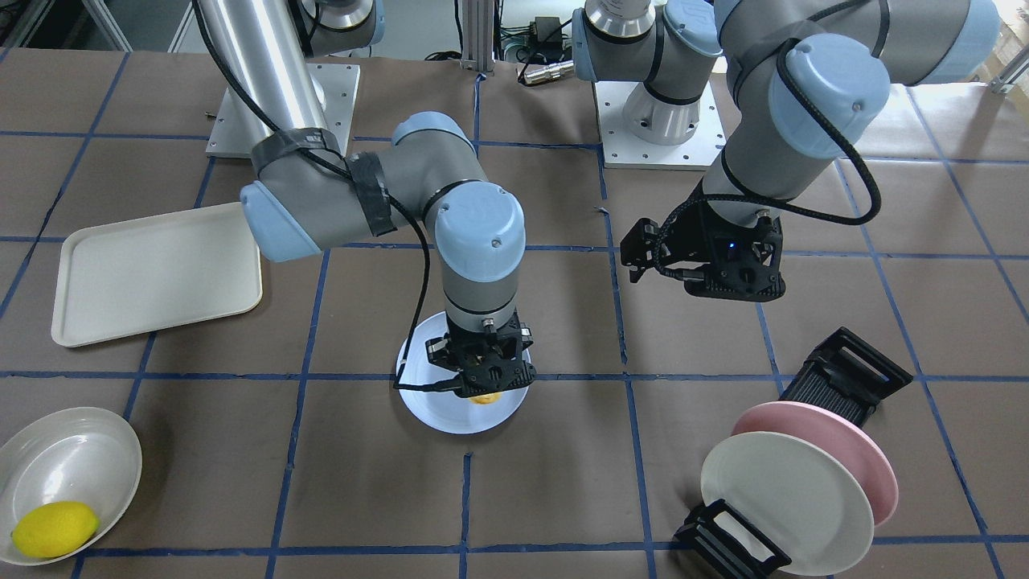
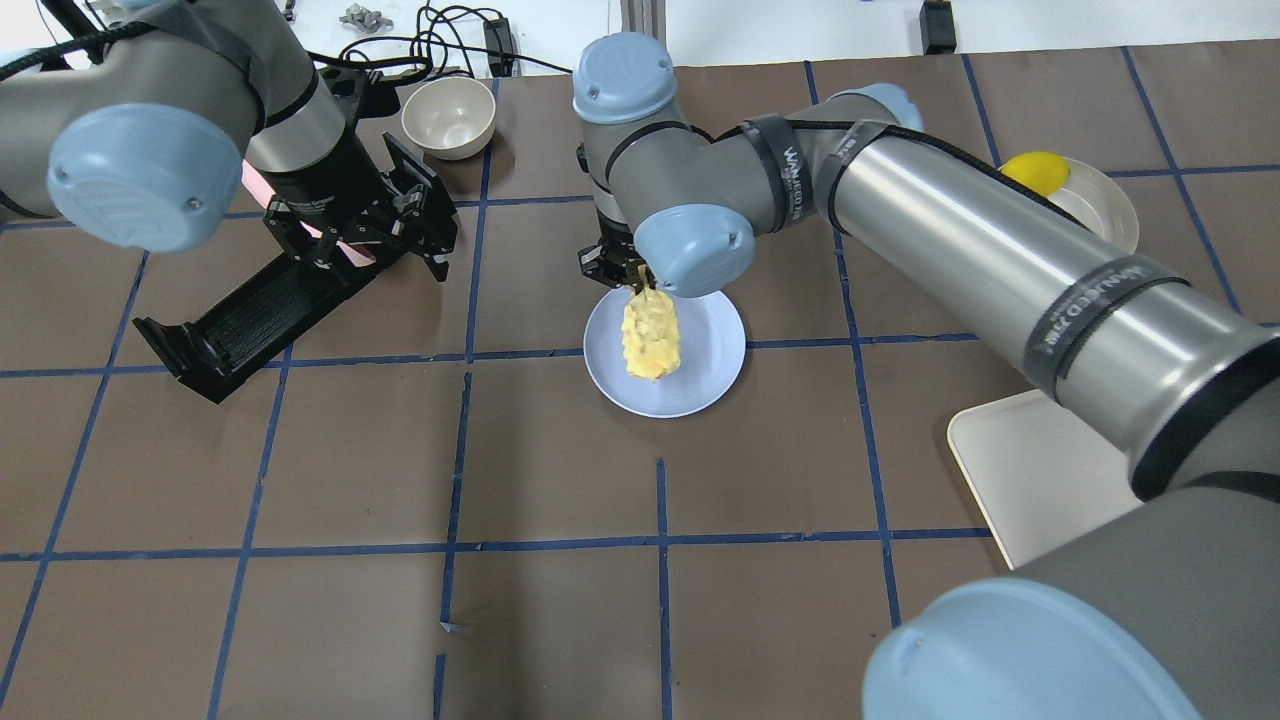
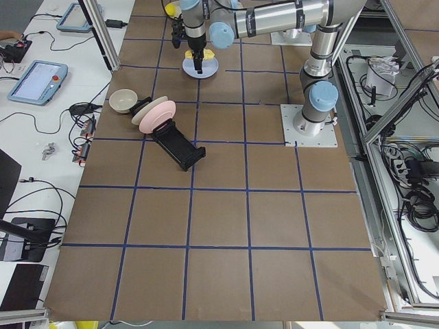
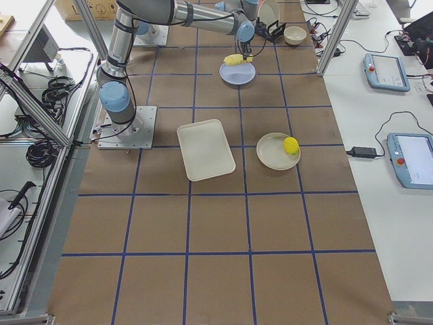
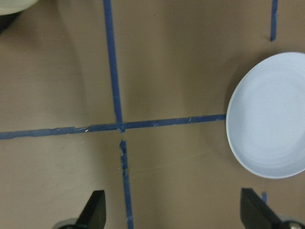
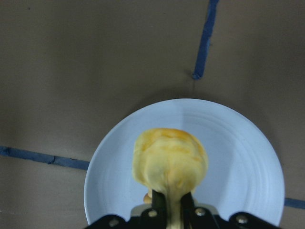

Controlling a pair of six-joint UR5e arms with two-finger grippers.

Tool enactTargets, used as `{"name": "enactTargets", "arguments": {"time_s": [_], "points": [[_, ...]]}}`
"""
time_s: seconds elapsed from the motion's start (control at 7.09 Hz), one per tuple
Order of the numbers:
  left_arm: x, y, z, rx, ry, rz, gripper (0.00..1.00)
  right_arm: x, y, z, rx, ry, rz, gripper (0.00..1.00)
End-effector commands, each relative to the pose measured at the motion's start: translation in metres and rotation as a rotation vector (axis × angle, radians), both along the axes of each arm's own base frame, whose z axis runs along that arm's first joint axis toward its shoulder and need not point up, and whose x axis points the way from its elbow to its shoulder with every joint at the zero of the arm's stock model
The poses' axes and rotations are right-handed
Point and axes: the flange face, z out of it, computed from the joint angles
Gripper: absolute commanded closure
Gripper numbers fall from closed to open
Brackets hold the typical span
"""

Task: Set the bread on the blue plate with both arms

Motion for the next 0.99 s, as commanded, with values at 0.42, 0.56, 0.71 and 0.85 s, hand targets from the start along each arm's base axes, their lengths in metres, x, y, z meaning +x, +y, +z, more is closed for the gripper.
{"name": "enactTargets", "arguments": {"time_s": [0.42, 0.56, 0.71, 0.85], "points": [[0.001, 0.02, 0.05, -0.032, -0.05, -0.01, 0.0, -0.016, -0.022, -0.044, -0.083, 0.148, -0.009, 0.01], [0.002, 0.017, 0.063, -0.032, -0.053, -0.011, 0.0, -0.016, -0.022, -0.042, -0.086, 0.149, -0.01, 0.0], [0.002, 0.021, 0.071, -0.014, -0.054, -0.014, 0.0, -0.018, -0.026, -0.035, -0.085, 0.148, -0.015, 0.0], [0.009, 0.022, 0.078, -0.03, -0.051, 0.001, 0.0, -0.022, -0.022, -0.024, -0.065, 0.152, -0.015, 0.0]]}}
